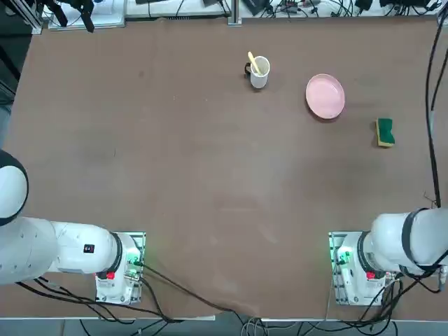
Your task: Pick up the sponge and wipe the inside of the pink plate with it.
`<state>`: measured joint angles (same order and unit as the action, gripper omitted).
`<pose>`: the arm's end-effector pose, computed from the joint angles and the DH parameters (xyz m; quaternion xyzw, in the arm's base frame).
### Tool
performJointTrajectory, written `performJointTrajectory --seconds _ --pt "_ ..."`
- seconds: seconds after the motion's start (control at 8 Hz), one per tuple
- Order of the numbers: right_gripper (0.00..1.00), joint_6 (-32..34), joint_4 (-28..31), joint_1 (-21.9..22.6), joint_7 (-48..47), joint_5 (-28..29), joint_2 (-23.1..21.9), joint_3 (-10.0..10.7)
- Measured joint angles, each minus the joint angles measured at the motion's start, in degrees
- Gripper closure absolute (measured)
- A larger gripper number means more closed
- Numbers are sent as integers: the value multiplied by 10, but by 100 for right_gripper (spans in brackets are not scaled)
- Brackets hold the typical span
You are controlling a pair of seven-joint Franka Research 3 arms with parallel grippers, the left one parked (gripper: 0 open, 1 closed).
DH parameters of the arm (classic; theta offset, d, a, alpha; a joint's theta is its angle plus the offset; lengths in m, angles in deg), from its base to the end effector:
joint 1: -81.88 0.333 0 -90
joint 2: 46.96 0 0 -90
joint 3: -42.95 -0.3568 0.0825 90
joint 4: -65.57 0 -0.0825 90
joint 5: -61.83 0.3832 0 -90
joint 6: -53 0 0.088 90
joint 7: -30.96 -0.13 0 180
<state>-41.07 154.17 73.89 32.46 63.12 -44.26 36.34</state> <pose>0.5781 -0.0129 0.6339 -0.9996 -0.0004 -0.0247 0.0133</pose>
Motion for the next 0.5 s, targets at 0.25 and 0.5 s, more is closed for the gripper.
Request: performJointTrajectory --seconds 0.25,0.5 --pt "0 11 36 79 -1 -2 -37 82" --pt "0 30 61 96 -4 -5 -70 94"
